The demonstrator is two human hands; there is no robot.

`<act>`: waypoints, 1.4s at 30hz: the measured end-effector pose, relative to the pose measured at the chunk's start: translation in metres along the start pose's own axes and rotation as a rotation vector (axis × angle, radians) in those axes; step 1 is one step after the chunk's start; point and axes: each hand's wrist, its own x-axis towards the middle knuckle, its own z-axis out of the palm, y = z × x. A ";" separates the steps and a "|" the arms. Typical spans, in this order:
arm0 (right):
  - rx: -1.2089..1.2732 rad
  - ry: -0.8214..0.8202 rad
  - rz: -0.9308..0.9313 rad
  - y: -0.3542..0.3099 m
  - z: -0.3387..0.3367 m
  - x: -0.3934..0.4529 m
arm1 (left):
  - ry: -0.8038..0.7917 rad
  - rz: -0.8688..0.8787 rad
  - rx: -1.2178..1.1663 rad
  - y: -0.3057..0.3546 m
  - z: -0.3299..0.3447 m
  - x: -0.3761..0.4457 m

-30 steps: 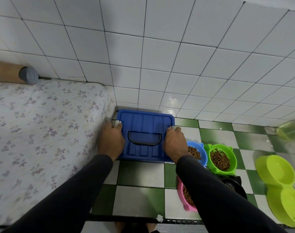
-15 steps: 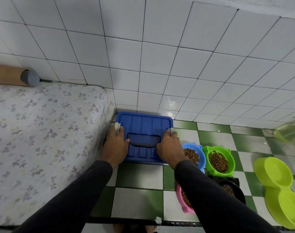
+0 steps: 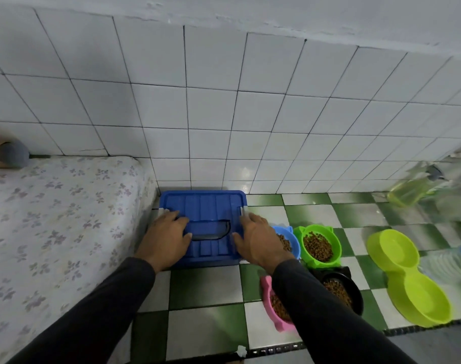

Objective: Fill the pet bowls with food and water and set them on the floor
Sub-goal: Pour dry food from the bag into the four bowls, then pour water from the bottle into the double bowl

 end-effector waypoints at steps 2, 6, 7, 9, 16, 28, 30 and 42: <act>-0.025 0.026 0.024 0.004 -0.009 -0.006 | 0.003 0.064 0.003 0.010 -0.008 0.003; -0.070 0.087 0.066 0.017 -0.026 -0.021 | -0.037 0.158 -0.004 0.036 -0.020 0.011; -0.083 0.098 0.084 0.020 -0.031 -0.026 | -0.045 0.181 0.007 0.042 -0.022 0.013; -0.098 0.111 0.129 0.028 -0.038 -0.037 | -0.072 0.231 0.026 0.054 -0.024 0.017; -0.047 0.162 0.273 0.069 -0.055 -0.084 | -0.118 0.369 0.085 0.108 -0.022 0.028; -0.069 0.215 0.420 0.195 -0.079 -0.169 | -0.104 0.494 0.145 0.265 0.016 0.020; -0.069 0.223 0.429 0.221 -0.082 -0.186 | -0.093 0.521 0.154 0.299 0.026 0.015; -0.088 0.340 0.597 0.371 -0.125 -0.289 | -0.080 0.731 0.129 0.491 0.085 0.005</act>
